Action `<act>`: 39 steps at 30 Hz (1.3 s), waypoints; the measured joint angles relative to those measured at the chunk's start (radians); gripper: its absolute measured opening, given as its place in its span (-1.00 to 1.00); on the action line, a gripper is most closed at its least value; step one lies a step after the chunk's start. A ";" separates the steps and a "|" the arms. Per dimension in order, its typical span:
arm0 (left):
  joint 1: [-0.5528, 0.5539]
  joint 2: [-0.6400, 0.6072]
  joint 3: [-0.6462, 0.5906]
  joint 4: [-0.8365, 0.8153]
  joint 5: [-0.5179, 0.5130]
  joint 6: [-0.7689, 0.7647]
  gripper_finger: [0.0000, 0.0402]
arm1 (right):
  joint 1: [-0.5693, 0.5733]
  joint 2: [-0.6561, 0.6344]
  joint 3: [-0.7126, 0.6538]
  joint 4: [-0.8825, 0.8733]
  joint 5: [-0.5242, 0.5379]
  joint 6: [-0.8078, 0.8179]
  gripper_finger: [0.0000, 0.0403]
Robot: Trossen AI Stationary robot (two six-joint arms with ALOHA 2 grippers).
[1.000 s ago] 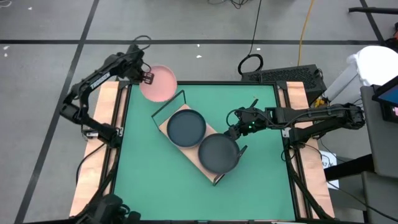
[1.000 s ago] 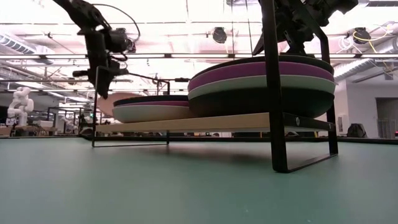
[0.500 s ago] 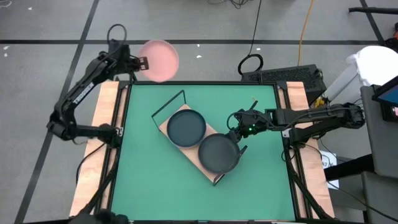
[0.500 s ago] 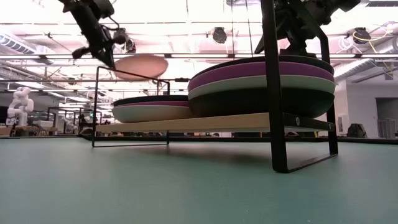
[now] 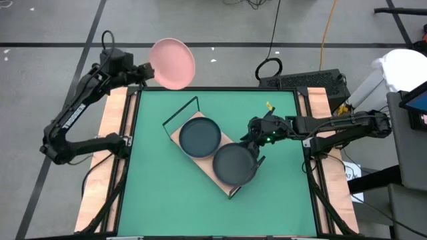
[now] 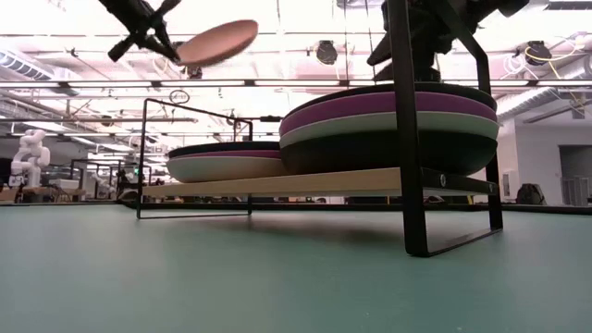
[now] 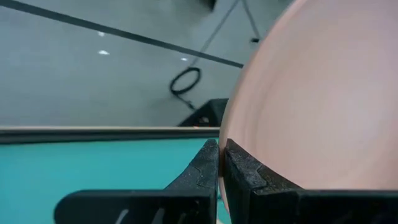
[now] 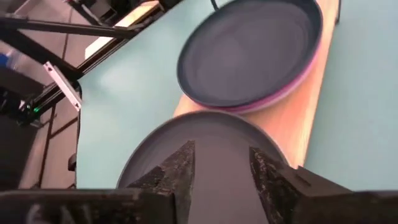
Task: Place and stack plates onto a shelf
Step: Stack the light pink plate on the dark blue plate on the shelf
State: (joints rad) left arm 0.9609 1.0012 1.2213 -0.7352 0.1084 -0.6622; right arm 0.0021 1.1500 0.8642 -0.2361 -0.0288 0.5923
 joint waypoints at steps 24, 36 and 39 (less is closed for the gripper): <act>-0.607 -0.038 0.002 -0.266 -0.200 -0.530 -0.95 | 0.000 0.000 0.000 0.178 -0.051 -0.378 -0.99; -0.794 0.103 0.001 -0.278 -0.251 -0.676 -0.95 | 0.000 -0.031 0.000 0.230 -0.051 -0.404 -1.00; -0.841 0.142 0.000 -0.312 -0.282 -0.744 -0.95 | 0.000 -0.063 0.000 0.226 -0.051 -0.404 -1.00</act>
State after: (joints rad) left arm 0.1204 1.1435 1.2215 -1.0472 -0.1737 -1.4060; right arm 0.0017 1.0871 0.8646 -0.0100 -0.0801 0.1886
